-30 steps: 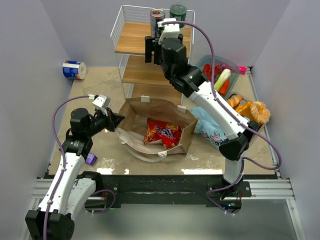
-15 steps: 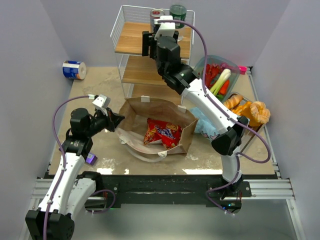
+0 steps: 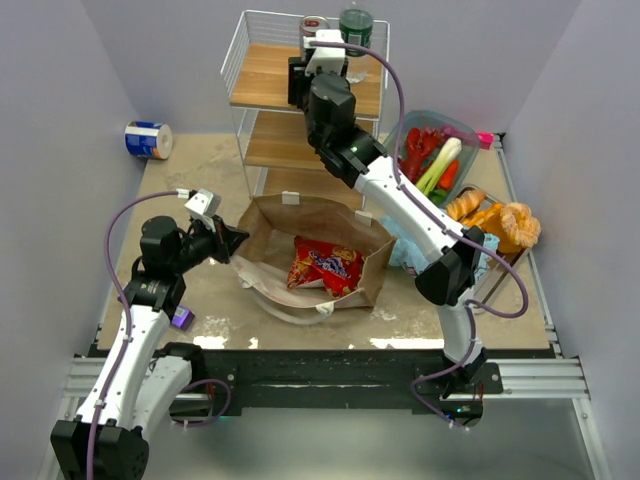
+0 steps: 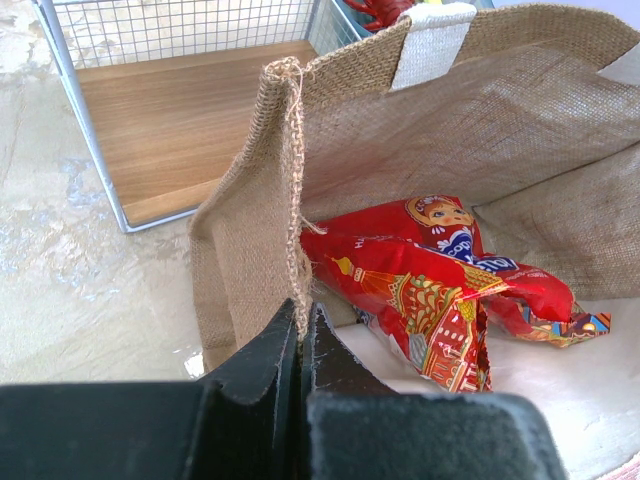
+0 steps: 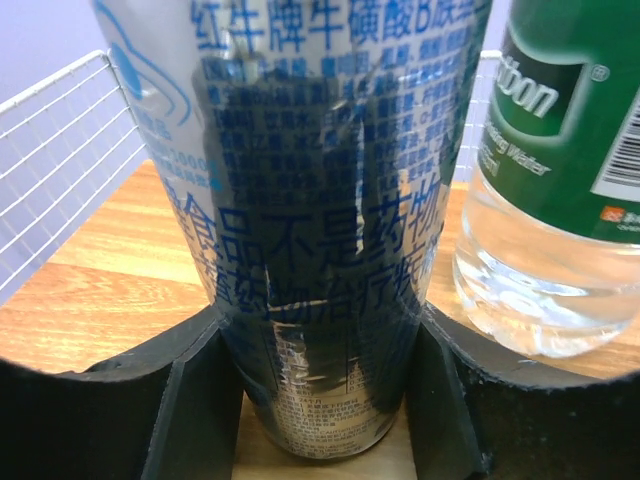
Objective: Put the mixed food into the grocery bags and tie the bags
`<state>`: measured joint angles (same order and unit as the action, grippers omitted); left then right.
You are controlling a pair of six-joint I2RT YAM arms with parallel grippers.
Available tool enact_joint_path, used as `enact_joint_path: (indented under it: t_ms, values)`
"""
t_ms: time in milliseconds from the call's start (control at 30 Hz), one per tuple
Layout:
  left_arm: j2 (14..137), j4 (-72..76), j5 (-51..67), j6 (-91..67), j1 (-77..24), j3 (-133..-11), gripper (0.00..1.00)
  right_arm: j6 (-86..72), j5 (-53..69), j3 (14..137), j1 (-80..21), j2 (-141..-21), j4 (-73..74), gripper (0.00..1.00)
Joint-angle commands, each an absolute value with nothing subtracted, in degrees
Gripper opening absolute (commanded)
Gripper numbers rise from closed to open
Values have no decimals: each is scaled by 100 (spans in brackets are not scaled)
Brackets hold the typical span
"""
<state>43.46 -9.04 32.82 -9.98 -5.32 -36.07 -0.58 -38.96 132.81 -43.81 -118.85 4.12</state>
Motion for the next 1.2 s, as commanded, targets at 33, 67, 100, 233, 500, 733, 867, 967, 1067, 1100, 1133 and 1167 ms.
enact_joint_path:
  t_ms: [33, 67, 100, 233, 500, 733, 867, 967, 1067, 1100, 1133, 1167]
  values:
    - [4263, -686, 3331, -1072, -536, -3586, 0, 263, -3456, 13202, -4377, -12033, 36, 39]
    - [4254, -677, 3331, -1090, -536, -3595, 0, 342, -3332, 13184, -4377, -12015, -130, 34]
    - [4263, -677, 3331, -1081, -536, -3586, 0, 325, -3235, 13279, -4377, -12015, -123, 28]
    - [4280, -650, 3366, -1099, -536, -3586, 0, 413, -2910, 13369, -4377, -11797, -96, 2]
    - [4307, -650, 3366, -1099, -536, -3577, 0, 1406, -546, 13044, -4465, -11224, -544, 0]
    - [4315, -633, 3401, -1125, -536, -3568, 0, 1152, -247, 12202, -4518, -10469, -1177, 0]
    - [4333, -607, 3428, -1134, -536, -3568, 0, 827, -141, 11761, -4544, -9933, -1388, 0]
    - [4350, -606, 3437, -1125, -536, -3560, 0, 642, -53, 11453, -4588, -9686, -1424, 0]
    - [4342, -606, 3437, -1125, -536, -3568, 0, 589, -26, 11067, -4702, -9326, -1380, 0]
    - [4350, -606, 3437, -1134, -536, -3560, 0, 589, -18, 10952, -4789, -9125, -1380, 0]
    - [4351, -615, 3437, -1125, -536, -3560, 0, 589, 96, 10777, -4842, -9036, -1345, 0]
    - [4351, -607, 3437, -1134, -536, -3560, 0, 571, 140, 10715, -4904, -8939, -1284, 0]
